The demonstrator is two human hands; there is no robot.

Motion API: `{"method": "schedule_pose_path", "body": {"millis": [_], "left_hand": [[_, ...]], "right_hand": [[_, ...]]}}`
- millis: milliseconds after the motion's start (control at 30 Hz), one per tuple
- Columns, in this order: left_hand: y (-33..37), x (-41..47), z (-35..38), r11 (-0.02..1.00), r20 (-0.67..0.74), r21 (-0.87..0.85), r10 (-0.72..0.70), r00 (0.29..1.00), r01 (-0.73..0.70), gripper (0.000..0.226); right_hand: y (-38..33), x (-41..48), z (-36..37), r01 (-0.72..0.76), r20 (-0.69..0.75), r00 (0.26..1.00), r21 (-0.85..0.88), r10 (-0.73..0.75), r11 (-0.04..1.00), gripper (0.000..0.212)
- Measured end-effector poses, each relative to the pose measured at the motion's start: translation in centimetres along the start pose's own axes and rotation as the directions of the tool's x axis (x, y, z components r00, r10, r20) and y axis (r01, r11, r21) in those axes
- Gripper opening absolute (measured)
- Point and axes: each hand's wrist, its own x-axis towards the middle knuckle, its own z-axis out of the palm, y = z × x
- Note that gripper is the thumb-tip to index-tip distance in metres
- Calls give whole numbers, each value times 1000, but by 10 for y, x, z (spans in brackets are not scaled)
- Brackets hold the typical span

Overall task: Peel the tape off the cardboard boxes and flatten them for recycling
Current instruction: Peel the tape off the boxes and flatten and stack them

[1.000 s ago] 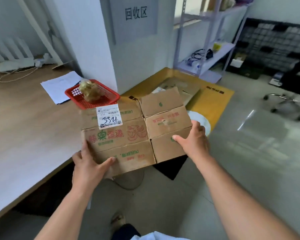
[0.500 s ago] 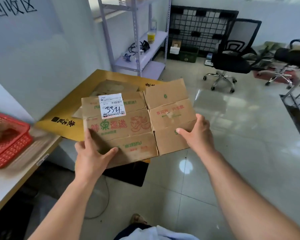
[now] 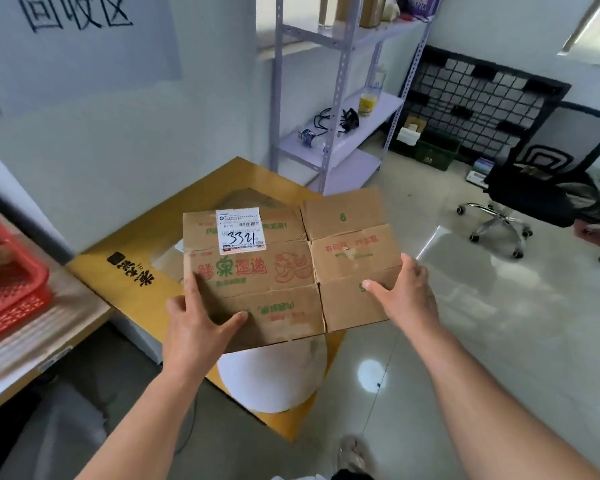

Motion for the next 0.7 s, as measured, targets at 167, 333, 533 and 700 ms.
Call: {"method": "schedule_pose_path", "body": {"millis": [167, 333, 533, 700], "left_hand": [[-1, 36, 6, 986, -118, -19, -164, 979, 163, 112], [13, 73, 23, 945, -280, -32, -322, 904, 326, 114], [38, 110, 48, 826, -315, 0, -535, 784, 564, 110], [40, 106, 74, 736, -299, -24, -651, 698, 677, 109]], "right_hand": [[-51, 87, 30, 191, 128, 975, -55, -183, 980, 93], [-104, 183, 70, 410, 257, 883, -14, -393, 912, 91], [-144, 260, 110, 553, 407, 759, 12, -509, 833, 85], [-139, 282, 139, 590, 524, 682, 17, -510, 807, 88]]}}
